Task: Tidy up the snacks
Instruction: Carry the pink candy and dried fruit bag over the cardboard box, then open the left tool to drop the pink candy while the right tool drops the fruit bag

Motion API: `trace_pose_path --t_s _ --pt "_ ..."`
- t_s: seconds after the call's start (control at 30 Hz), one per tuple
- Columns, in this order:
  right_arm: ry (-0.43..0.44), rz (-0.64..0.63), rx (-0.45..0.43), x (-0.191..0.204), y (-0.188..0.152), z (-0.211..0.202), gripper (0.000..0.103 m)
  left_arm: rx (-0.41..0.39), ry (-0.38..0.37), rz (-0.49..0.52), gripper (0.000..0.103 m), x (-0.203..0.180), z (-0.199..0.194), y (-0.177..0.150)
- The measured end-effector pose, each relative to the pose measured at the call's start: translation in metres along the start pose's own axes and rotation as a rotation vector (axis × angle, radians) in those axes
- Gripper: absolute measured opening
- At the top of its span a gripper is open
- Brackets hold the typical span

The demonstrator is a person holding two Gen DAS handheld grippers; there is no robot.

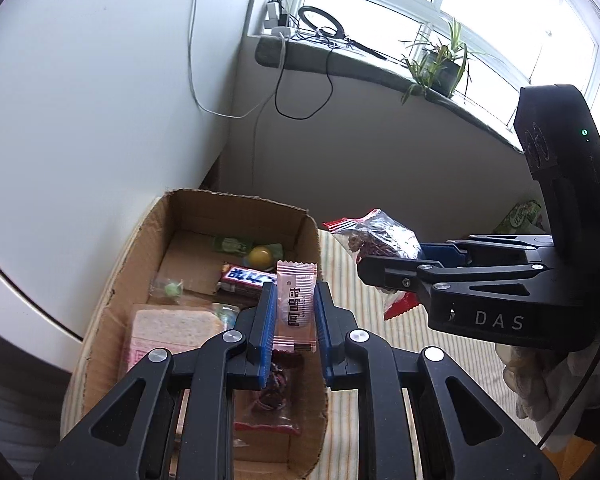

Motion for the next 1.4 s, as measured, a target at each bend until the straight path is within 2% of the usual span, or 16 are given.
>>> trace_pose_path --t_s 0.23,0.57,1.0,1.17,1.23,1.4 --pt "0.033 -0.007 0.014 0.016 0.016 0.018 0.039 -0.006 0.037 -0.024 0.017 0.024 0.002 0.01" --pt "0.037 -0.001 0.044 0.018 0.025 0.042 0.039 0.002 0.068 -0.072 0.017 0.051 0.017 0.023" --pt "0.05 -0.023 0.072 0.025 0.027 0.053 0.04 0.008 0.085 -0.087 0.018 0.061 0.022 0.029" --pt "0.044 -0.033 0.072 0.025 0.028 0.053 0.043 0.006 0.095 -0.087 0.019 0.06 0.021 0.029" --pt "0.033 -0.037 0.069 0.024 0.029 0.052 0.053 0.007 0.098 -0.092 0.02 0.06 0.021 0.03" --pt "0.032 -0.032 0.066 0.021 0.03 0.05 0.054 0.002 0.109 -0.091 0.02 0.061 0.019 0.03"
Point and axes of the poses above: each gripper's, at about its wrist camera, not at the fingertips, and z roughly the way its jaws point, x to its left, y to its top, the point moved 4 cm from there along z, roughly the way its jaws point, and after that the axes turned 7 degrees about -z, right-handed, at the moved point
